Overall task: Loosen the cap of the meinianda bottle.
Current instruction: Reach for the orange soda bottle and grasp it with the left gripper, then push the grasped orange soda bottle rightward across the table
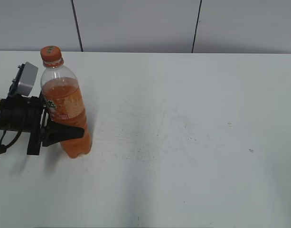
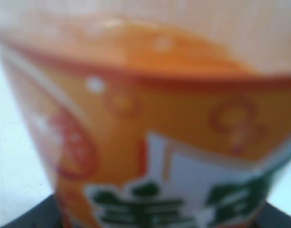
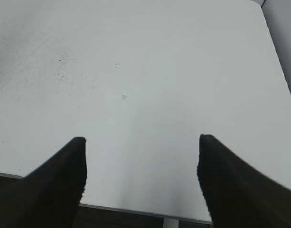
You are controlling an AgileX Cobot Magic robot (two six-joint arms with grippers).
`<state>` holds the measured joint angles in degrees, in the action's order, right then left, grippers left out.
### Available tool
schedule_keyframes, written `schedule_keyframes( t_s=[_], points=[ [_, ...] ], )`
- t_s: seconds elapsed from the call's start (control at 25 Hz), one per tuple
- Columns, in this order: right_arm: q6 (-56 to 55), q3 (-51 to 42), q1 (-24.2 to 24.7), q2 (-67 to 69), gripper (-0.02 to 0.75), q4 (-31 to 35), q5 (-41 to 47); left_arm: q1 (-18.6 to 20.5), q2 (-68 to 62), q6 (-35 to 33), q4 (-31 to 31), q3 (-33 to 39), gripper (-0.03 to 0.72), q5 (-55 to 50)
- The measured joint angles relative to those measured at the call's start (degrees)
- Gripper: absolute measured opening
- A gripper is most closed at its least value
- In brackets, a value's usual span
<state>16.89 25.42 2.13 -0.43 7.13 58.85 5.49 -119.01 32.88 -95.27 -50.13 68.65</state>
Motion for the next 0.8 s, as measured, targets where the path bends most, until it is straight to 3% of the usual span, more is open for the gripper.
schedule_keyframes(
  t_s=[0.32,0.6,0.8],
  points=[
    [0.00,0.00,0.00,0.00,0.547,0.00,0.00,-2.28,0.00,0.07,1.20,0.00,0.396,-0.55],
    [0.00,0.00,0.00,0.00,0.547,0.00,0.00,-7.96,0.53,0.72,4.05,-0.42,0.396,-2.41],
    [0.00,0.00,0.00,0.00,0.547,0.00,0.00,-14.21,0.53,2.68,5.29,-5.55,0.396,-2.46]
  ],
)
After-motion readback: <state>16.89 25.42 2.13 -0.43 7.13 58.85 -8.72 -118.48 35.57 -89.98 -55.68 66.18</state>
